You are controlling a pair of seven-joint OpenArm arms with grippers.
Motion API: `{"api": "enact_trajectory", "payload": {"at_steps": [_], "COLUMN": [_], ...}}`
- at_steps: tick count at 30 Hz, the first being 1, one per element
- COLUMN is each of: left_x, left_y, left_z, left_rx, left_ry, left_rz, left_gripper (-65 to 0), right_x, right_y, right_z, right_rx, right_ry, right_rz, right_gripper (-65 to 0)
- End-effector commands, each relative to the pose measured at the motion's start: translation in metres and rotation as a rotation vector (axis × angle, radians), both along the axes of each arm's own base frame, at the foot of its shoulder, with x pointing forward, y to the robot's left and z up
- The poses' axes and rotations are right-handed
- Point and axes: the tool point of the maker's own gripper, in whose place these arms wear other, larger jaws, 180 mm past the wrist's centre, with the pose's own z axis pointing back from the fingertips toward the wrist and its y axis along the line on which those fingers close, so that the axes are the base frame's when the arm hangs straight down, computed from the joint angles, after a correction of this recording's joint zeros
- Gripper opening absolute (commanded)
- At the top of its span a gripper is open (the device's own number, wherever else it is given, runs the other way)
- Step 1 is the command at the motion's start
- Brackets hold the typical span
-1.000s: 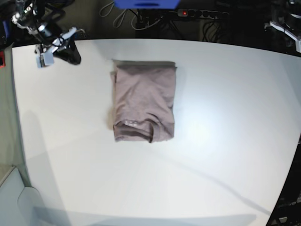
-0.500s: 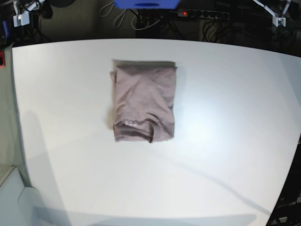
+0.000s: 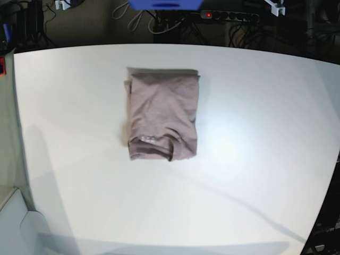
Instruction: Layout the t-shirt on the table in an organized manner, then fold the t-shirt properly
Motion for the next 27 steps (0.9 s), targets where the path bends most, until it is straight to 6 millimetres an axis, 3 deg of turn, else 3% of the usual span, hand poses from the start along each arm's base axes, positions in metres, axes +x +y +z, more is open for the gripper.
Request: {"api": "enact_trajectory", "payload": {"at_steps": [1, 5, 8, 11, 13, 15, 20, 27], "left_x": [0.003, 0.032, 0.046, 0.050, 0.055, 0.062, 0.076, 0.085], "left_y": [0.008, -0.005, -0.023, -0.037, -0.040, -0.047, -0.063, -0.046], "left_z": [0.000, -0.007, -0.012, -0.029, -0.035, -0.040, -0.045, -0.044], "left_rx": [0.003, -0.028, -0.048, 0.075, 0.141, 0.198, 0.231, 0.364], "left_ry": [-0.021, -0.101, -0.101, -0.037, -0.016, -0.002, 0.020, 0.041], "left_rz": [0.031, 0.074, -0.001, -0.072, -0.105, -0.120, -0.125, -0.150], "left_gripper": [-64.2, -64.2, -64.0, -63.7, -63.7, -63.7, -63.7, -63.9], "right_x": [0.002, 0.006, 0.017, 0.025, 0.013, 0.002, 0.005, 0.030], "right_y": [-0.005, 0.025, 0.052, 0.082, 0.081, 0.064, 0.018, 0.004], "right_z": [-0.002, -0.022, -0.032, -0.039, -0.054, -0.067, -0.061, -0.060], "right_rx": [-0.002, 0.061, 0.110, 0.157, 0.043, -0.167, -0.615, -0.669], "right_ry": [-0.016, -0.006, -0.030, -0.041, 0.029, 0.102, 0.119, 0.079], "right_rz": [-0.014, -0.058, -0.104, -0.128, -0.103, -0.023, 0.139, 0.223], "right_gripper": [-65.0, -65.0, -65.0, -65.0, -65.0, -65.0, -65.0, -65.0]}}
